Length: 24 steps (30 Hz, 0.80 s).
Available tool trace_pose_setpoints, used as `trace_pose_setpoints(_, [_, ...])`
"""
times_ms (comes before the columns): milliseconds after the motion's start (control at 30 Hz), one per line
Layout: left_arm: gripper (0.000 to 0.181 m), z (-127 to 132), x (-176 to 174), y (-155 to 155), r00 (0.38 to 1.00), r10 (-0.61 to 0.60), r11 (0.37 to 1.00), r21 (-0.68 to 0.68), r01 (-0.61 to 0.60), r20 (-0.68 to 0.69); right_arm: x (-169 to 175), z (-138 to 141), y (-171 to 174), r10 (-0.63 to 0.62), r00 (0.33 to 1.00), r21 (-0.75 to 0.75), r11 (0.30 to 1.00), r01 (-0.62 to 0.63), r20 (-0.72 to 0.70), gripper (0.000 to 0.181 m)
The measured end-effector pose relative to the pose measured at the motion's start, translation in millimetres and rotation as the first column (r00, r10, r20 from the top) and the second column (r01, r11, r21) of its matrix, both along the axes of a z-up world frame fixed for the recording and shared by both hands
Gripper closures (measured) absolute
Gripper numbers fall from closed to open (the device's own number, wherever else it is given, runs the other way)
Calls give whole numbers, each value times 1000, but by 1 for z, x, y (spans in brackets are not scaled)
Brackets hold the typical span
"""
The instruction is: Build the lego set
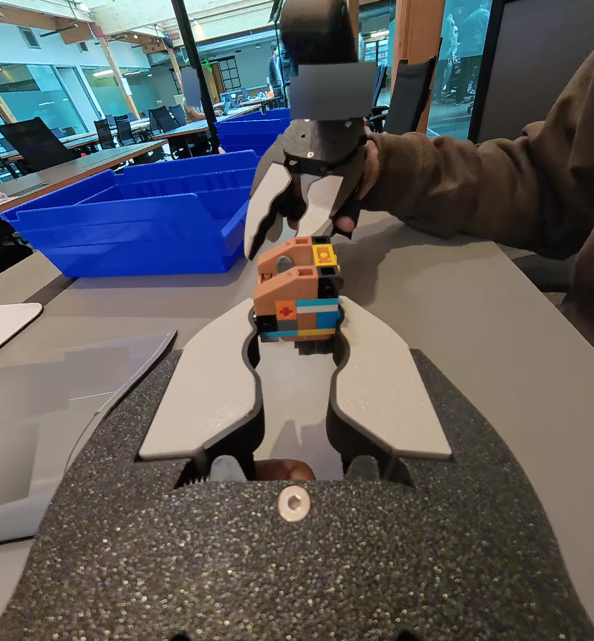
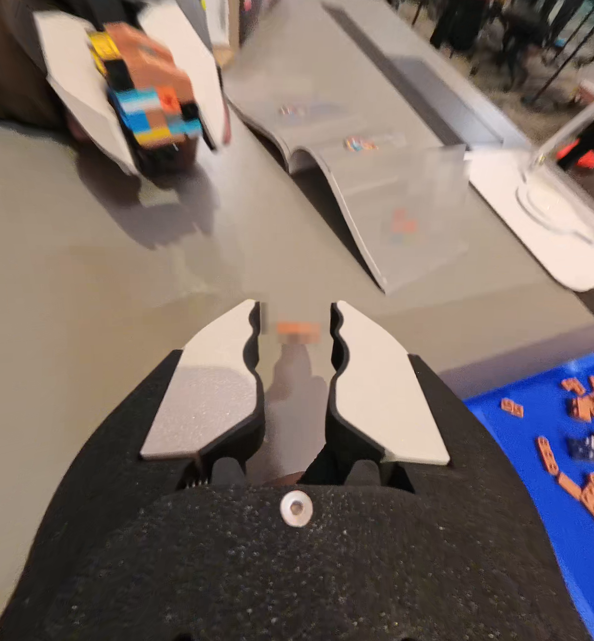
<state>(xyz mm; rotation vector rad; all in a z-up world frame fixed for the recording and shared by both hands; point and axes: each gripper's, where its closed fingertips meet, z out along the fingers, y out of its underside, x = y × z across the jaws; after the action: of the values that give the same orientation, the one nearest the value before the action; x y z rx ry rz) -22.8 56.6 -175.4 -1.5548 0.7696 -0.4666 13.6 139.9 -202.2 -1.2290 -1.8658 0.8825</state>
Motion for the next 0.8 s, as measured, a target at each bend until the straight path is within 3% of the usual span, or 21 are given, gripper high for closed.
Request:
trace_pose_setpoints(167, [141,-4,3,-1,999,-10,1000,-11,10,-31,0,-33,15,33,988,137,989,-54,152,148])
trace_pose_setpoints(300, [141,-5,3,-2,999,-16,1000,-13,15,-37,-4,-45,11,172,951,227,946,-233,257,148])
trace_pose_setpoints(533, [141,-5,2,-3,999,-26,1000,-17,25,-35,-9,-45,5,373,812,258,817,-517,448,136])
trace_pose_setpoints(800, [141,-2,-3,-2,1000,-20,999,-27,21,2,-11,-58,13,385,634,202,728,-655,670,154])
